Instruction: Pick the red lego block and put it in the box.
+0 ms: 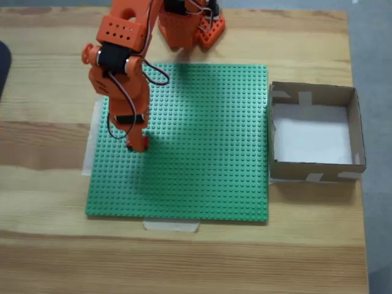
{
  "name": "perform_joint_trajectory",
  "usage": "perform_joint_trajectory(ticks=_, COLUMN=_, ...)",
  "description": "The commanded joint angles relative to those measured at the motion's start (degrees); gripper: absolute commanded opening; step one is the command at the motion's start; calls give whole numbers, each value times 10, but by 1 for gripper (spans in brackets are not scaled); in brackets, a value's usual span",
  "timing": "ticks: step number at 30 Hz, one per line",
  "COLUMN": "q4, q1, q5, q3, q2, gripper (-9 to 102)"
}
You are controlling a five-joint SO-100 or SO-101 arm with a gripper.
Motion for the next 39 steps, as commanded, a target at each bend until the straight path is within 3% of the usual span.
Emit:
perform_joint_trajectory(ticks=1, q4=-9, q1=9, q5=-9, q3=-28, q2=-1, gripper=34)
perform_joint_trajectory(ticks=14, q4=-58, q1=11, q5=-33, q3=-28, q2=-34, gripper=34)
perform_joint_trajectory(ticks=39, q4=-74, q1=11, q5=-20, q3=-12, q2=-39, gripper=33)
